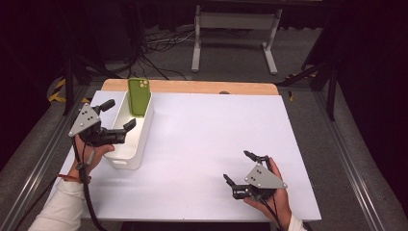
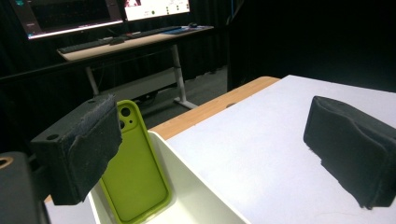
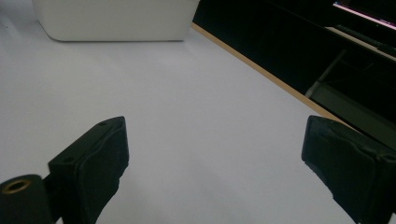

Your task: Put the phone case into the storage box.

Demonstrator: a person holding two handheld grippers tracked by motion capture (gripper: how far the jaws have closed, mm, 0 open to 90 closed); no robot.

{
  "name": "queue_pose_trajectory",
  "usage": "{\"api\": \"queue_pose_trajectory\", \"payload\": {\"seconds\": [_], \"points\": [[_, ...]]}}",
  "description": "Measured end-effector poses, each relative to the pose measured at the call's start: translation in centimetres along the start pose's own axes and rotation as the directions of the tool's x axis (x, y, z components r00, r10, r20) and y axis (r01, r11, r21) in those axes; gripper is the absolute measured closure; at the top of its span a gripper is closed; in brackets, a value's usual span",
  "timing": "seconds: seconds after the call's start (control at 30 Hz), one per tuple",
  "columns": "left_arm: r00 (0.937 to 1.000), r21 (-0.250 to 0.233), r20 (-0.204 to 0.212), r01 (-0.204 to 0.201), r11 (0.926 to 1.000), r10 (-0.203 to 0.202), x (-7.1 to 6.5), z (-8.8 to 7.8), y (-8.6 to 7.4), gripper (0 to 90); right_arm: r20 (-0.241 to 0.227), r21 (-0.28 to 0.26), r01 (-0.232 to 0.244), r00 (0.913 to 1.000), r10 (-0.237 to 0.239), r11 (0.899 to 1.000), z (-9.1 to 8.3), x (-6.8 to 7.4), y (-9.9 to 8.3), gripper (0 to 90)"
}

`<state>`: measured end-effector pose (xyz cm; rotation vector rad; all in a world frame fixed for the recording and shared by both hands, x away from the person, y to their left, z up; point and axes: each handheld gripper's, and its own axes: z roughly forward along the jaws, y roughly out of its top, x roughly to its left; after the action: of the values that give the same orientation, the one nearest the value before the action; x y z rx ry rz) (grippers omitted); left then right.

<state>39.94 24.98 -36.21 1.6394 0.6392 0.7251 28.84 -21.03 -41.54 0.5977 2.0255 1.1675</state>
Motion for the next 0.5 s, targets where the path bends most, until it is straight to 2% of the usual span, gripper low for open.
{"api": "queue_pose_trajectory", "payload": {"seconds": [0.37, 0.5], "points": [[0.9992, -0.007, 0.039, 0.011, 0.9999, -0.011, -1.0, -0.5, -0.1, 5.1, -0.002, 0.007, 0.004, 1.0000, -0.004, 1.000, 0.0, 0.2, 0.1, 8.3], [0.9992, -0.012, 0.040, 0.008, 0.9999, -0.007, -1.3, -0.6, -0.1, 5.1, -0.002, 0.005, 0.004, 1.0000, -0.004, 1.000, -0.1, 0.3, 0.1, 8.3]]}}
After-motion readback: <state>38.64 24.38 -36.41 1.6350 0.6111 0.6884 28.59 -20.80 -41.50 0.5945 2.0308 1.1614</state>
